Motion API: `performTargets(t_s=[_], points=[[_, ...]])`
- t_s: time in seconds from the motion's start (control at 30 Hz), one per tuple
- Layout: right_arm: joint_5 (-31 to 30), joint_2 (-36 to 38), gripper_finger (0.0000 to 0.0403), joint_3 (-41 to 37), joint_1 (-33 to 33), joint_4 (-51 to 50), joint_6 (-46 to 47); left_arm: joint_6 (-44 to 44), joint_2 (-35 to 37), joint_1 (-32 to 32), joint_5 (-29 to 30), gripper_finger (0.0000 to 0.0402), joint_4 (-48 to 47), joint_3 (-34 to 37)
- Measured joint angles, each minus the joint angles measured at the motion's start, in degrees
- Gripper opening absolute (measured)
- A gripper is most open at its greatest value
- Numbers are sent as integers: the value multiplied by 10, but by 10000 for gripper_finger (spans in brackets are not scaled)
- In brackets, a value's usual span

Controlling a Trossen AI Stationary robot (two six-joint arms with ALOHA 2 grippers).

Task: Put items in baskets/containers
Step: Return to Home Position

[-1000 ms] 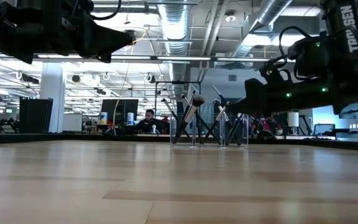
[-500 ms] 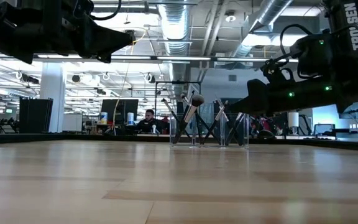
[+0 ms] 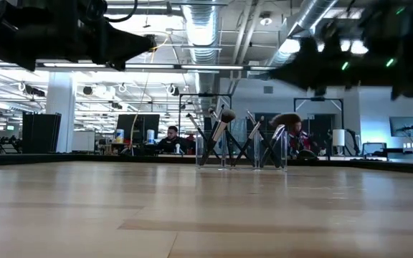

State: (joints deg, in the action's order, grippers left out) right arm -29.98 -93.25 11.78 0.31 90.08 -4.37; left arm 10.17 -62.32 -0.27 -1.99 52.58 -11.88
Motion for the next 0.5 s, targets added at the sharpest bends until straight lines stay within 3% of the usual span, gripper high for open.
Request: performTargets(t_s=[0.17, 0.4, 0.5], points=[[-29, 175, 92, -38, 87, -42, -111, 0, 79, 0, 45, 21, -78, 0], [-253, 449, 29, -90, 272, -228, -197, -20, 275, 0, 128, 4, -261, 1], [-306, 548, 6, -92, 350, -325, -224, -48, 359, 0, 136, 4, -320, 1]])
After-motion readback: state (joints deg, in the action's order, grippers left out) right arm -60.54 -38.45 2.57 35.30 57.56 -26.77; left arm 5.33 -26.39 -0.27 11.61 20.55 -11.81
